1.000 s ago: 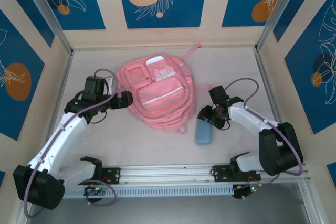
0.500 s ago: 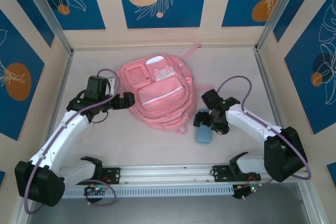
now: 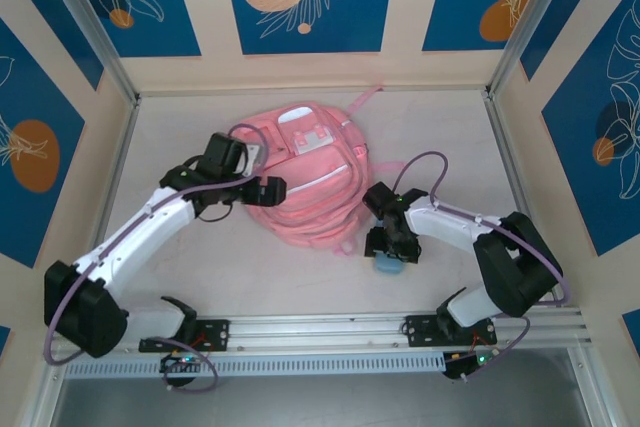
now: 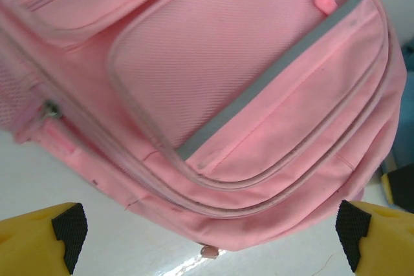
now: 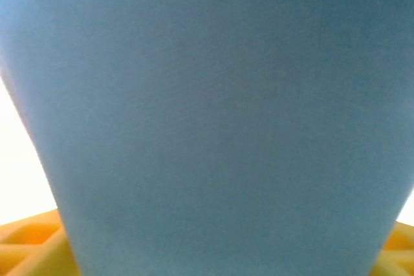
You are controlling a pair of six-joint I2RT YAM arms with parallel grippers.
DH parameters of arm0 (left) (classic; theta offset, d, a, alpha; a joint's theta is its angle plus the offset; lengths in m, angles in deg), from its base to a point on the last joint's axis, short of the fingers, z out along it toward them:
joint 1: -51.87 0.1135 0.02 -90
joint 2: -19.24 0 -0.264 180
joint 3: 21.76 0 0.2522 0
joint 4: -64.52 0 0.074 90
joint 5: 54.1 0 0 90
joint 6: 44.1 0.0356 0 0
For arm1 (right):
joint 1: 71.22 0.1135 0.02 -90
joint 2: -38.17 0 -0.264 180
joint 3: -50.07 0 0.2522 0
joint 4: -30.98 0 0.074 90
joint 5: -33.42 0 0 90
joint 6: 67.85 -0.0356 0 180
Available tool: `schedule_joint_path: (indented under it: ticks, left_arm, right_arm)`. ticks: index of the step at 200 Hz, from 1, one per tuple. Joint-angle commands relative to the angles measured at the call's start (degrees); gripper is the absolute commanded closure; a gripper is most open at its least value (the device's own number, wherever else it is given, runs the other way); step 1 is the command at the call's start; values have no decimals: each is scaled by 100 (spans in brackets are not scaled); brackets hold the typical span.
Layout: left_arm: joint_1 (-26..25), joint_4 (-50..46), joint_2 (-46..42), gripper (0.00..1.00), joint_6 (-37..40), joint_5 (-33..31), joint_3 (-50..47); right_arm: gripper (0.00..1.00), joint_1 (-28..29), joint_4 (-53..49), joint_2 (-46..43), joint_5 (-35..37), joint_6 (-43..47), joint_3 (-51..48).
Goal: Pack books, pencil case, and school supplies into a backpack
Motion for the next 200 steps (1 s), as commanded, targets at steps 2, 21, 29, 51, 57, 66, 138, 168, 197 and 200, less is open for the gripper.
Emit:
schedule_joint_path:
  ticks: [2, 21, 29, 51, 57, 66, 138, 168, 197, 200]
  left_arm:
    - [-391, -289, 471, 2, 475, -362, 489]
    - [-667, -485, 996, 7, 765, -415, 941]
    - [-777, -579, 1216, 8, 908, -463, 1141]
    - [-1045, -756, 1790, 14, 1334, -556, 1629]
    - [-1110, -820, 1940, 15, 1454, -565, 1761]
    - [-1195, -894, 2163, 19, 1635, -561, 1935]
    - [-1568, -1350, 3547, 48, 2215, -1101, 3124]
    - [-1581, -1413, 3774, 54, 1994, -1088, 3338]
    - [-1577, -1510, 3893, 55, 1968, -1209, 3378]
    - [-1581, -1514, 3890, 56, 1969, -1206, 3379]
  right_arm:
    - [35, -22, -80, -164, 249, -89, 14]
    - [37, -92, -129, -541, 326, -43, -12]
    - [37, -141, -184, -734, 342, -7, -13]
    - [37, -395, -272, -1288, 293, 115, -21]
    - [37, -487, -285, -1425, 243, 151, -30]
    - [37, -631, -301, -1609, 157, 196, -46]
    - [37, -1263, -296, -2140, -388, 307, -145]
    - [37, -1307, -261, -2145, -458, 330, -145]
    - [37, -1358, -255, -2154, -524, 355, -88]
    - [37, -1356, -253, -2158, -533, 361, -79]
